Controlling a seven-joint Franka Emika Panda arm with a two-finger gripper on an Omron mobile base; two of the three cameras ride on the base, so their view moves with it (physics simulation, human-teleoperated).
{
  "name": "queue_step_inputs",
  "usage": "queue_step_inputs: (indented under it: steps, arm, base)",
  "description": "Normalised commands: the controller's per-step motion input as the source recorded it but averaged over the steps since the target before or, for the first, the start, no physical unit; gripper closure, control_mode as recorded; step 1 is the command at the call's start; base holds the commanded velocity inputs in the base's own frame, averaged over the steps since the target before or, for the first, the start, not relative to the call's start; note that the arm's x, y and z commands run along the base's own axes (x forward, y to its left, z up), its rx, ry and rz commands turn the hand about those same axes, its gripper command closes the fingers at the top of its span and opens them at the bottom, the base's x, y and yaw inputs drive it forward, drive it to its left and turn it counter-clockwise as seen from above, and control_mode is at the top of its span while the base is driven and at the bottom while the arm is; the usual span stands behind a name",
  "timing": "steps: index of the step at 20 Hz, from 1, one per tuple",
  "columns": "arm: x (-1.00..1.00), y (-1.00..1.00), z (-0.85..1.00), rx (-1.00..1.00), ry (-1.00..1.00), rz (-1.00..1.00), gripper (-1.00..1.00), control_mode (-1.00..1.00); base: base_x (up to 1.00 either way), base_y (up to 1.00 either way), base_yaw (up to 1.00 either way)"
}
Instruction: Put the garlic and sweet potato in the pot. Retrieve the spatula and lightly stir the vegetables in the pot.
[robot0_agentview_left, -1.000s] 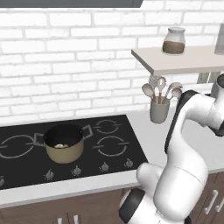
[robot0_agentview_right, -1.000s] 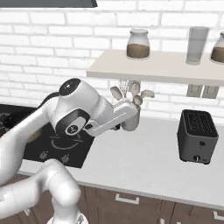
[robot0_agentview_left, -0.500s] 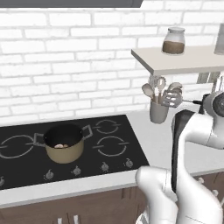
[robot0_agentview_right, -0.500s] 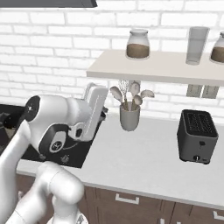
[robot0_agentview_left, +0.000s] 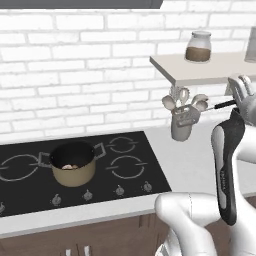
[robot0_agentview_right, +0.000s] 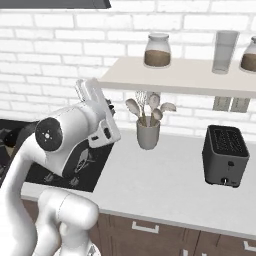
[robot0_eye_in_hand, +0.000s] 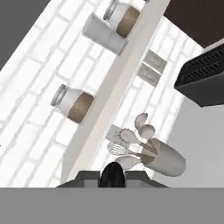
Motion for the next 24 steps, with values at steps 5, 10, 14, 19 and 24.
queue_step_inputs:
  steps: [5,10,14,19,24]
  arm:
    - [0.28,0.65,0.05,-0.61,0.0,0.27,1.0,-1.0]
    - [0.34,0.92,0.0,-0.52,0.01,0.15,1.0,-1.0]
    - [0.44,0.46,0.13,-0.53,0.03,0.21,1.0,-1.0]
    - [0.02,0.17,0.0,-0.34,0.04,0.21,1.0,1.0]
    - [0.0,0.0,0.0,0.0,0.0,0.0,1.0,1.0]
  base:
    - [0.0,0.0,0.0]
    - [0.0,0.0,0.0]
    - [0.0,0.0,0.0]
    - [-0.05,0.11,0.03]
    - [-0.32,0.92,0.08]
